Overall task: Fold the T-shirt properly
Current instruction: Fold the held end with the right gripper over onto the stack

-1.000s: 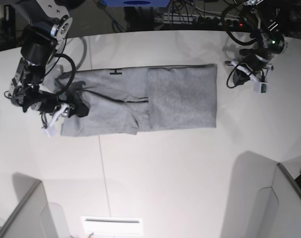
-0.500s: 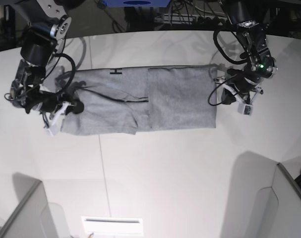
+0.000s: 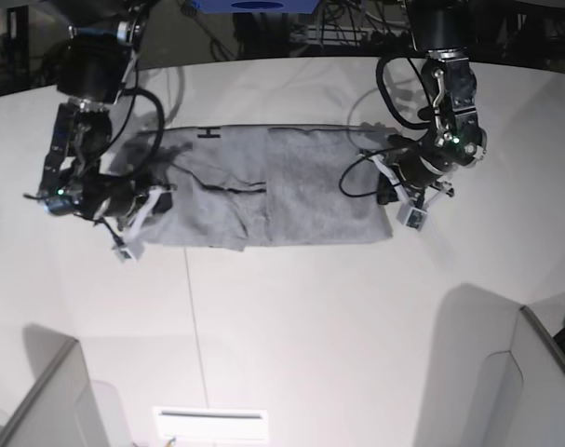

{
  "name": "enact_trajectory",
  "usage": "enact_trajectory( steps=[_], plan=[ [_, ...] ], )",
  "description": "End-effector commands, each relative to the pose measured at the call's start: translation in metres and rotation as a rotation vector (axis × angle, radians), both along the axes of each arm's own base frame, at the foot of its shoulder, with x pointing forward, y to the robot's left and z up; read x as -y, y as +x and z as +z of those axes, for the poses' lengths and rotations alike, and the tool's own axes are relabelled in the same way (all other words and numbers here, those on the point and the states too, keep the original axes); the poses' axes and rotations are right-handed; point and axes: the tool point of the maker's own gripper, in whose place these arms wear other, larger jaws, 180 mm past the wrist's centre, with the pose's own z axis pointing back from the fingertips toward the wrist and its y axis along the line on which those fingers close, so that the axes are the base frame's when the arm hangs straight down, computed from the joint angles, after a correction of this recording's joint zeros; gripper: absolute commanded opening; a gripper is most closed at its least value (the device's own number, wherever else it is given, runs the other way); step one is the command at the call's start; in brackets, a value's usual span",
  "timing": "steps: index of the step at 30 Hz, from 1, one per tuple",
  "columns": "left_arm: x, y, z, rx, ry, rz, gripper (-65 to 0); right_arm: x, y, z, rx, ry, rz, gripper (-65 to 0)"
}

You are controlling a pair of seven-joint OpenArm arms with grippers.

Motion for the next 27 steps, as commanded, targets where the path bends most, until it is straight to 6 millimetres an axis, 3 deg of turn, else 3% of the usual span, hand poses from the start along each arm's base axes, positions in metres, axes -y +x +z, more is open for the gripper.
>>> enact_trajectory(
  steps=[1,6,11,20,27],
  plan=[
    [0.0,-0.008,-0.009,-0.059,0.052,-0.028,-65.0,-0.006,0.018,0.023,0.086,0.012,0.001,-65.0],
    [0.009,-0.001,0.008,-0.009,0.066,-0.055,-65.0,-0.043,0.016,0.047,0.147,0.038,0.061,-65.0],
    [-0.011,-0.003,0.019,0.021,0.131,-0.067,-65.0,-0.07,0.016,0.068,0.187,0.082,0.08,-65.0],
    [-0.033,-0.025,0.007,-0.033,0.186,-0.08,-65.0,-0.111,0.007,0.082,0.222,0.141,0.125,-65.0],
    [-0.033,-0.031,0.002,-0.051,0.184,-0.081,-65.0,-0.168,-0.003,0.106,0.216,0.364,0.102,-65.0]
  ],
)
